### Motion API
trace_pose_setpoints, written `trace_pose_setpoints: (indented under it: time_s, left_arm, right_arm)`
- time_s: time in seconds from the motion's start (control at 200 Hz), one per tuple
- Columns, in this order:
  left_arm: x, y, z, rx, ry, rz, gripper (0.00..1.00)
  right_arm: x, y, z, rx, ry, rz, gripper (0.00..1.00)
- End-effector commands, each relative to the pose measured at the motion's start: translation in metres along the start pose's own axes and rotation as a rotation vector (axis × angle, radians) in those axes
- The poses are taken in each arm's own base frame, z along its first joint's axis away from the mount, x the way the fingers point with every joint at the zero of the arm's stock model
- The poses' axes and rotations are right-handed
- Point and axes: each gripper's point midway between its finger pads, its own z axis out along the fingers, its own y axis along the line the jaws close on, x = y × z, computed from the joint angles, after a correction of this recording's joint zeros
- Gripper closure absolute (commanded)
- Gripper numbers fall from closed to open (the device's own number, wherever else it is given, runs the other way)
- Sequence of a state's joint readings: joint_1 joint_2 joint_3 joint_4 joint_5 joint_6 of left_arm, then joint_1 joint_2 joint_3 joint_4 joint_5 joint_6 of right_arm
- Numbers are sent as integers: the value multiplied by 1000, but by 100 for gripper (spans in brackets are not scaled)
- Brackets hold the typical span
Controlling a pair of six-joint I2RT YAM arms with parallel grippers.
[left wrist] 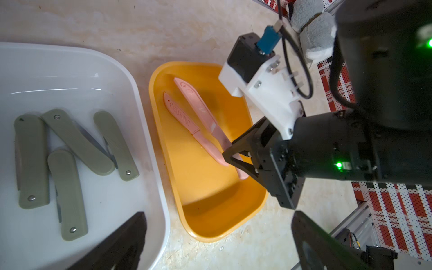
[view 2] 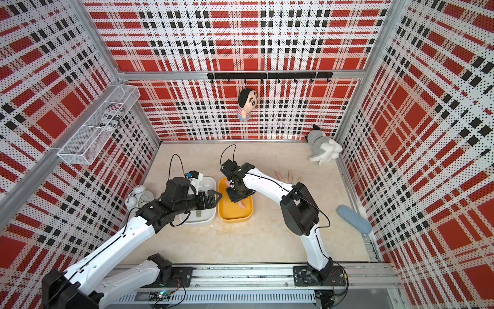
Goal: Place the fruit knives into the storage box by color
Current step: Place the fruit knife in the storage box.
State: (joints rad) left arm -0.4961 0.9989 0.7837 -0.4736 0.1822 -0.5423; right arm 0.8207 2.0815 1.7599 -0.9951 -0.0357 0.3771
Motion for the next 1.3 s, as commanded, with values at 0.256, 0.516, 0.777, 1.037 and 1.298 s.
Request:
trace_pose_setpoints:
  time_s: [0.256,0.516,0.777,1.037,1.298]
  left_arm:
    - [2,5,-1,-11,-1,-12,2]
    - [2,4,-1,-11,-1,-12,2]
    - [2,5,0,-13,0,-12,2]
    - [-1,2,-2,-5,-10,-11,2]
    - [-27,-17,-11,33,-64,2,2]
  right_arm:
    - [3,-27,25,62,33,10,79]
    - [0,-36,26,65,31,21,78]
    - [-4,-35,23,48,19,28,59]
    - [-23,-30,-3,30,-62,34,38]
    - [-54,-40,-47,7,-212,85,29]
